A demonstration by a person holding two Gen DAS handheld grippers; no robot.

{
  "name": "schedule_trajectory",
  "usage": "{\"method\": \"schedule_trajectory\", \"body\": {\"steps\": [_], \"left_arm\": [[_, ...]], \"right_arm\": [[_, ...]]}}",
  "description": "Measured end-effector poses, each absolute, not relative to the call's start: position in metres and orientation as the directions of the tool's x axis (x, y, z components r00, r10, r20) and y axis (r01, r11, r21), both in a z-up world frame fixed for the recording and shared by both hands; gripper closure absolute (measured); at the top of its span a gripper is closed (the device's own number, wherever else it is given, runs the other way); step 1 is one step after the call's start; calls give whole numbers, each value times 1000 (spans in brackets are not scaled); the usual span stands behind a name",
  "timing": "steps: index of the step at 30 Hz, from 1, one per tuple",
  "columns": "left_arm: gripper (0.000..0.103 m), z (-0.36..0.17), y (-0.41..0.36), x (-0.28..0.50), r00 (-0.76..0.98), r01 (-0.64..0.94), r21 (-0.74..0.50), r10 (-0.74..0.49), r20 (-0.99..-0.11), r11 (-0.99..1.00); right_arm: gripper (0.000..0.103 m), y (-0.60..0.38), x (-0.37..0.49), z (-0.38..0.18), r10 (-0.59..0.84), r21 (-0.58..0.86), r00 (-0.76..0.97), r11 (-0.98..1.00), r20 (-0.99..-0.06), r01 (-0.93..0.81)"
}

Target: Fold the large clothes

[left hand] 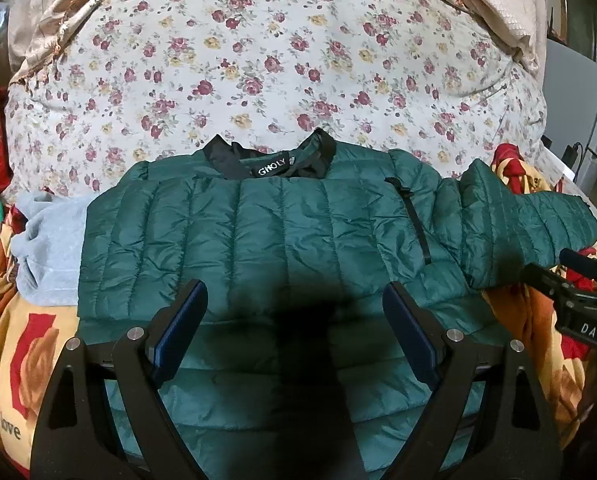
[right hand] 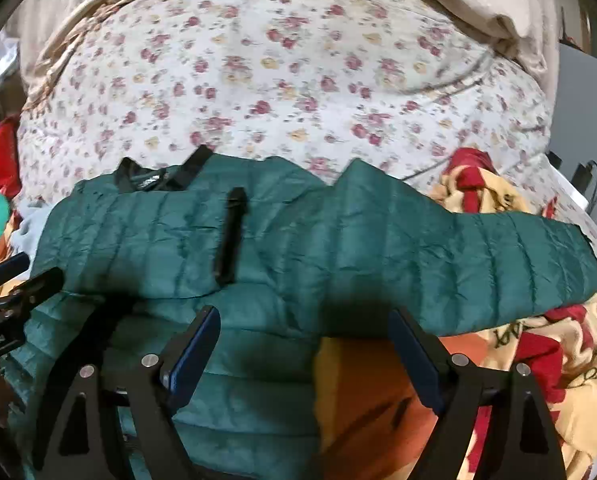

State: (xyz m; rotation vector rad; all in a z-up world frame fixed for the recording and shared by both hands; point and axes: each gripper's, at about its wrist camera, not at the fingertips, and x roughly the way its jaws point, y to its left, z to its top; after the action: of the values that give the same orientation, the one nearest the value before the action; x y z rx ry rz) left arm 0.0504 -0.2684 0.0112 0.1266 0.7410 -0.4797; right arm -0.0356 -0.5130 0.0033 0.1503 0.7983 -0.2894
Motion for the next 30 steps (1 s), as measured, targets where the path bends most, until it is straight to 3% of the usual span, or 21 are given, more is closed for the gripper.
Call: {"method": "schedule_trajectory", "body": {"steps": [18, 30], "left_arm": [[14, 8, -271, 67, 633, 456, -51, -364, -683, 888], [14, 6, -251, 102, 683, 378, 7, -274, -677, 926]], "right_arm": [[19, -595, -47, -4, -277, 44, 629, 894, -727, 445], [19, -658, -62, -1, -336, 55, 584, 833, -739, 550]]}}
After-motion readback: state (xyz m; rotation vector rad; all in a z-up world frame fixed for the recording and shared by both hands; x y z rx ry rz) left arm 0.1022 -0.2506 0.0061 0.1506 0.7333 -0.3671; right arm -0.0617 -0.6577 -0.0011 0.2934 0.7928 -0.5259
